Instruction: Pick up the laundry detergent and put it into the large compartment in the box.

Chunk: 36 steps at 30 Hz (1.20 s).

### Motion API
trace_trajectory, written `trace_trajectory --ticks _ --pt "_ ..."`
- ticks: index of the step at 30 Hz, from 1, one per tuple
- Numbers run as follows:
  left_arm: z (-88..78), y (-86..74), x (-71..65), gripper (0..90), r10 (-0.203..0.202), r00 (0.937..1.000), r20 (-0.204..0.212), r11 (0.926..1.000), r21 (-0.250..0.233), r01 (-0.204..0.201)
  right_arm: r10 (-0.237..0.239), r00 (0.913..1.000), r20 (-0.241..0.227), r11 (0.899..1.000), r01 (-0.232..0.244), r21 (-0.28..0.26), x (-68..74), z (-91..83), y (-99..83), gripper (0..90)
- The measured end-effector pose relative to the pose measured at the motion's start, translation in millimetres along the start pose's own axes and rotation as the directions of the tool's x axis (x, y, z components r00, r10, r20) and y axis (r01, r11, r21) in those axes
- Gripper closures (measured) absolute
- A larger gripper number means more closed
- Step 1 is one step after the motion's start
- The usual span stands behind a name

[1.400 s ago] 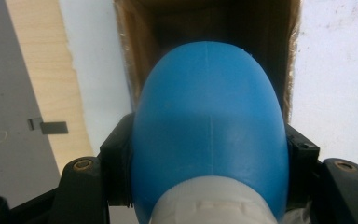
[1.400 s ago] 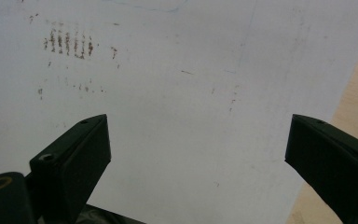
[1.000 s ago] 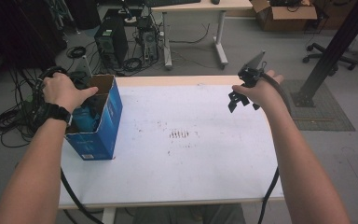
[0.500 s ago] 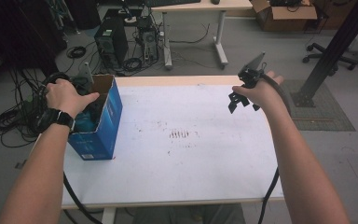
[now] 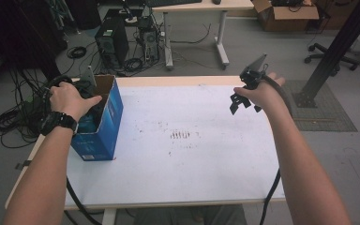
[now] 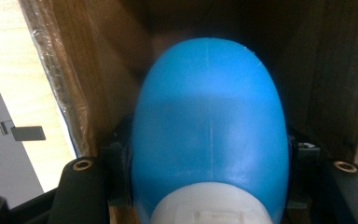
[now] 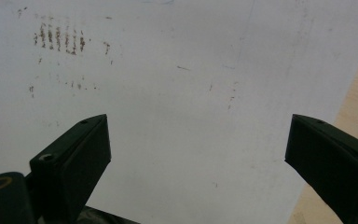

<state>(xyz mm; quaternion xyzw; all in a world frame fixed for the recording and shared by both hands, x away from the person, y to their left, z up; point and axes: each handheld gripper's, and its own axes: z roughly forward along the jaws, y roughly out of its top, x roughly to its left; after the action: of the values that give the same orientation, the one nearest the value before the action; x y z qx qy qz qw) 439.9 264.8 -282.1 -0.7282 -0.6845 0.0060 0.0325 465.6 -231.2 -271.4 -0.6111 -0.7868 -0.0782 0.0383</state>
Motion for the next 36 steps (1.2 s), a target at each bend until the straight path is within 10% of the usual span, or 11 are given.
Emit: trace_trajectory --ticks 36 --pt "-3.3 -3.9 -3.9 35.5 -0.001 1.0000 0.005 1.0000 -0.007 0.001 -0.002 0.9999 -0.012 1.000 0.002 -0.001 0.5 2.0 -2.4 7.0"
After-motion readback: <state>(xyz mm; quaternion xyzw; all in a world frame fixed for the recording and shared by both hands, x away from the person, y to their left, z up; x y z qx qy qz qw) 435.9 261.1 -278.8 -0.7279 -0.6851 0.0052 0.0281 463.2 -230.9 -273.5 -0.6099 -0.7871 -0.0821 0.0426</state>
